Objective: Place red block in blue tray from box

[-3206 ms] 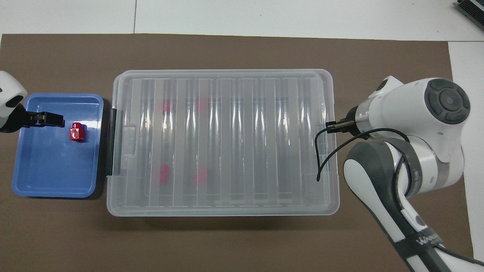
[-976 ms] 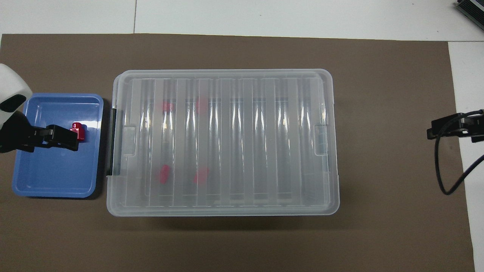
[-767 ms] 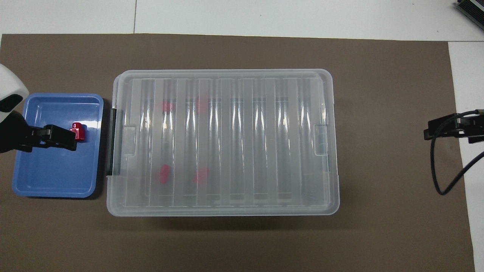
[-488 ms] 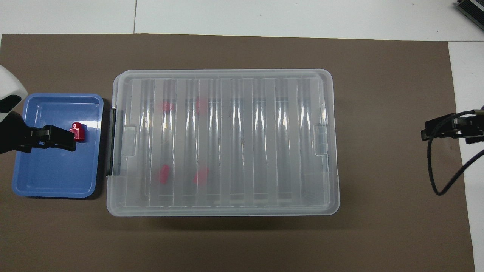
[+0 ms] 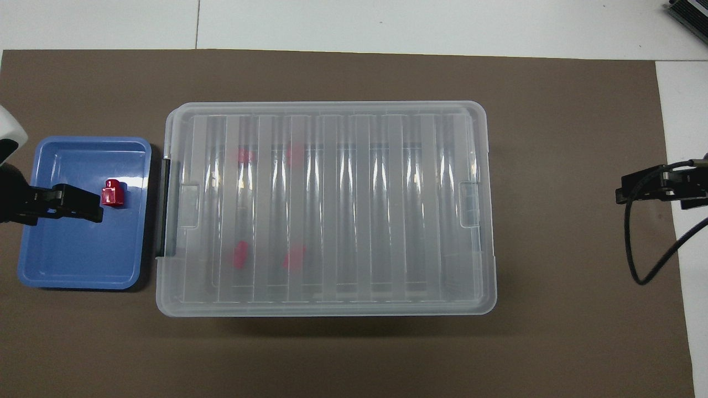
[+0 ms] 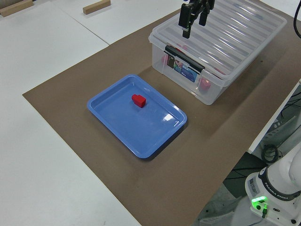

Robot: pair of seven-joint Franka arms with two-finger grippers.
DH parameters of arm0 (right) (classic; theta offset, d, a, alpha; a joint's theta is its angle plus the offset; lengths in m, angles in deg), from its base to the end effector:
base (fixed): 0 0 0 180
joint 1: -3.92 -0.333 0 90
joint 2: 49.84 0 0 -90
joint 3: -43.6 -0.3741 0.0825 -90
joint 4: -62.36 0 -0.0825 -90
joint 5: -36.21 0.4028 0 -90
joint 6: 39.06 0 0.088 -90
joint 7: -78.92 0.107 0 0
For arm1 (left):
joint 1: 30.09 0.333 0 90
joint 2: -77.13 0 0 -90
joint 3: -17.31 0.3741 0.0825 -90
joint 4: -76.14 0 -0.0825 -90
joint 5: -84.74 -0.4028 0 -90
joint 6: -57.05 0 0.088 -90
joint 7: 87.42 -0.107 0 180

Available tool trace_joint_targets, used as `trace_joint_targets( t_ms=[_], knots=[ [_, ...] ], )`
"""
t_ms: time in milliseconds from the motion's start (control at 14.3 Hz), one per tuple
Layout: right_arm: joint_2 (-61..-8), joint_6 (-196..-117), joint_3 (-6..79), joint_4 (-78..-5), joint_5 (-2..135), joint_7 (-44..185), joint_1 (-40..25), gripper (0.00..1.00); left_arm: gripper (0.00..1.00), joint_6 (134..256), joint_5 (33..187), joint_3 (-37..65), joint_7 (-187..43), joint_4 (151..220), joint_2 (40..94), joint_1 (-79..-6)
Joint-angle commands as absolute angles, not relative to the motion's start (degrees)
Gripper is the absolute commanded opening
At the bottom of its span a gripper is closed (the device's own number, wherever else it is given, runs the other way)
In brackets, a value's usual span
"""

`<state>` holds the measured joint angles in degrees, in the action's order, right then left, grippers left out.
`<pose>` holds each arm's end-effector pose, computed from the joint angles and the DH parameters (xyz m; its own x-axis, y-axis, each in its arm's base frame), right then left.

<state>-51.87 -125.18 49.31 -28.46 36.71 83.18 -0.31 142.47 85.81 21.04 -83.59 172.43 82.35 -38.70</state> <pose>0.5530 -0.0145 0.6897 0.9939 -0.0992 -0.0475 -0.0997 -0.9950 -0.0087 0.5276 -0.0453 0.6728 0.9948 -0.0203 -0.1000 -0.0186 -0.9997 0.0179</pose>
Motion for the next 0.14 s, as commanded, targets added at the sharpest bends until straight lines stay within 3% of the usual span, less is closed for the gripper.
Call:
trace_joint_targets(
  t_ms=[0, 70],
  knots=[
    [-51.95, -126.69, 48.44, -28.43, 35.95, 82.96, -0.39, 1.00, 1.00, 141.43, 86.24, 21.09, -84.35, 172.56, 83.19, -38.44],
    [-51.95, -126.87, 48.35, -28.60, 35.86, 83.05, -0.48, 1.00, 1.00, 141.43, 86.24, 21.09, -84.43, 172.64, 83.19, -38.36]
  ],
)
